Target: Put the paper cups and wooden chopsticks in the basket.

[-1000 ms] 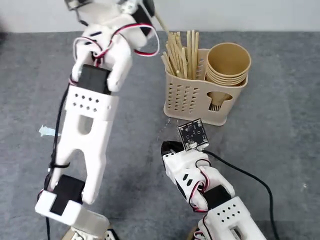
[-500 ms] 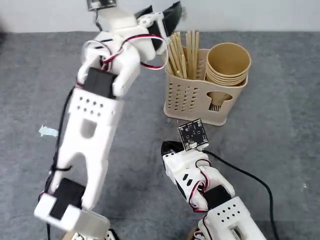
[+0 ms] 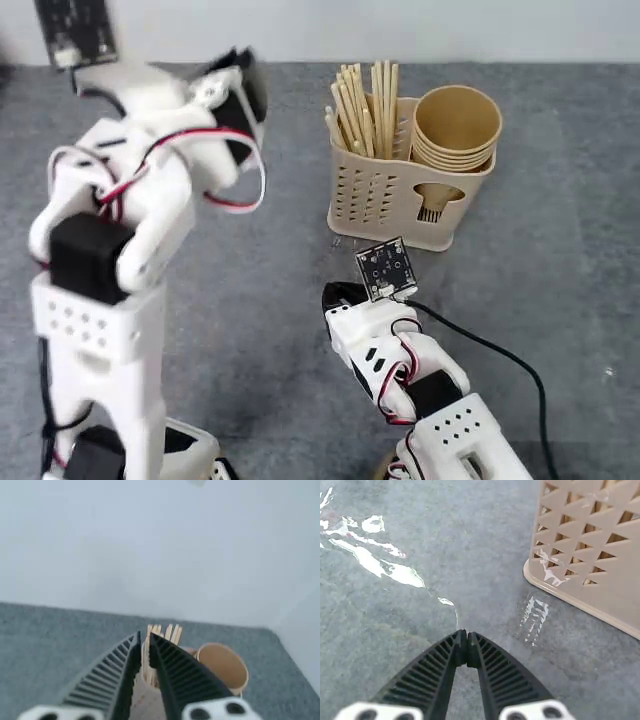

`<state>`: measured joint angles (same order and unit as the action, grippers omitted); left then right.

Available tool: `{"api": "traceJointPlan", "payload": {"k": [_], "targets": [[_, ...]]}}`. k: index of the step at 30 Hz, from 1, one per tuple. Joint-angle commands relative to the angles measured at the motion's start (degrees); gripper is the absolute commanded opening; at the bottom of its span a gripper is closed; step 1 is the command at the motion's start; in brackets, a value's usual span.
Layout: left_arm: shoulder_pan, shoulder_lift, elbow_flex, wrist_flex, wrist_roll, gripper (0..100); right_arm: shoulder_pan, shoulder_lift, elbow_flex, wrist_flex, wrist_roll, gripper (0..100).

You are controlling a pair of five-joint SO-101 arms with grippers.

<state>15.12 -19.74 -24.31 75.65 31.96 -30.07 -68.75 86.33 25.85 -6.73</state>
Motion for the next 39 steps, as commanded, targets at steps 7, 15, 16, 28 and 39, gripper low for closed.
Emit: {"api": "traceJointPlan", "payload": {"k": [7, 15, 16, 28, 39], "targets": [[-7.38, -14.07, 3.47, 8.44, -0.44, 1, 14.2, -6.9, -3.6, 0.31, 0.18, 0.8], [-14.59, -32.26, 29.23, -0.7, -4.75, 1, 20.79, -26.59, -3.6, 17.1, 3.43, 0.8], [-15.38, -34.81, 32.66, -2.2, -4.92, 1, 21.14, -29.49, -3.52, 19.65, 3.78, 0.8], [-17.67, -60.75, 68.53, -12.13, -8.44, 1, 24.84, -35.3, -2.81, 32.22, 3.78, 0.8], [-17.67, -80.88, 92.53, -12.22, -11.6, 1, 25.01, -35.3, -2.37, 37.93, 3.78, 0.9]]}}
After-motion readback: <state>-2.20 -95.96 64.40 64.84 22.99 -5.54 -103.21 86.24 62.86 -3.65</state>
